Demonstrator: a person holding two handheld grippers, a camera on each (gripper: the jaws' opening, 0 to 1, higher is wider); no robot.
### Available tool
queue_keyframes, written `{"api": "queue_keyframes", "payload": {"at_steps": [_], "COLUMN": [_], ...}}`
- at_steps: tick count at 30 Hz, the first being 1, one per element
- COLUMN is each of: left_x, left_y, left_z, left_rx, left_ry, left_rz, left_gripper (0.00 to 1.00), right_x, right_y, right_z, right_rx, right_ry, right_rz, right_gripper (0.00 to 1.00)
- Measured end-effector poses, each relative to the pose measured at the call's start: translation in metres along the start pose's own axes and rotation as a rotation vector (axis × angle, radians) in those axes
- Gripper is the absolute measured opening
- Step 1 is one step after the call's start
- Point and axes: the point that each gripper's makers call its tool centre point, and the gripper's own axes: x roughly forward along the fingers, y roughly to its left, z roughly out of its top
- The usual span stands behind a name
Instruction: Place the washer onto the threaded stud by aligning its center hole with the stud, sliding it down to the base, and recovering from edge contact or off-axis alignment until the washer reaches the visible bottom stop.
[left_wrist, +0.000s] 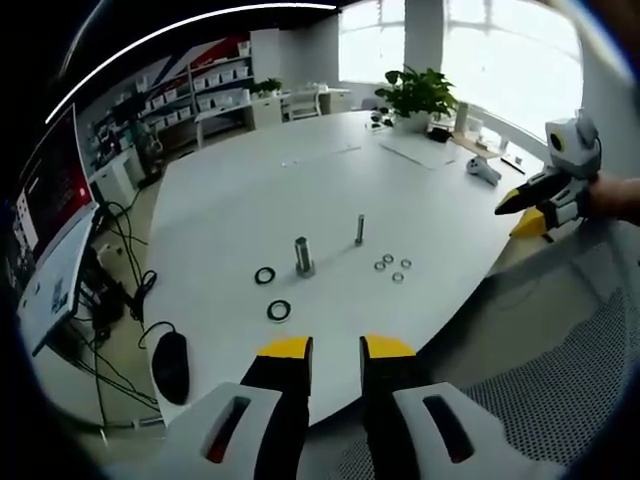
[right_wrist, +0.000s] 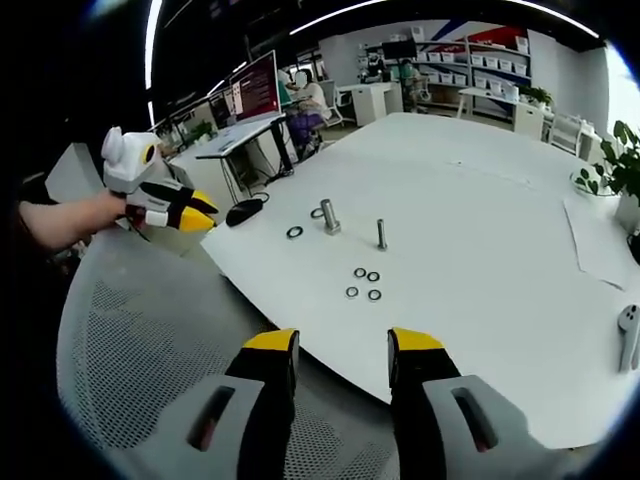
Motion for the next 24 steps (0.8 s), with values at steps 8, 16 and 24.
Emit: {"api": "queue_keyframes", "payload": {"at_steps": [8,16,24], "left_x": [-0.0015,-0.0011,0.0003], "left_y": [0.0014,0.0028,0.0000], "left_z": [0.0021,0.0016,-0.0009], "left_rx": [-0.016,-0.018,0.000], "left_ry": [-0.018,-0.019,0.000], "left_rz": [0.002,0.004,0.004], "left_gripper": [0.17,0.17,0.17], "right_x": [0.0010,0.0008,-0.0005], "right_y": [0.0004,0.0003,0.0010], "right_z": [-0.0035,-0.0036,-0.0011], "right_rx": [-0.004,0.002,0.012], "right_ry": [0.020,0.018,-0.003], "right_rz": [-0.001,0.001,0.010], "right_gripper": [0.38,0.38,0.38]}}
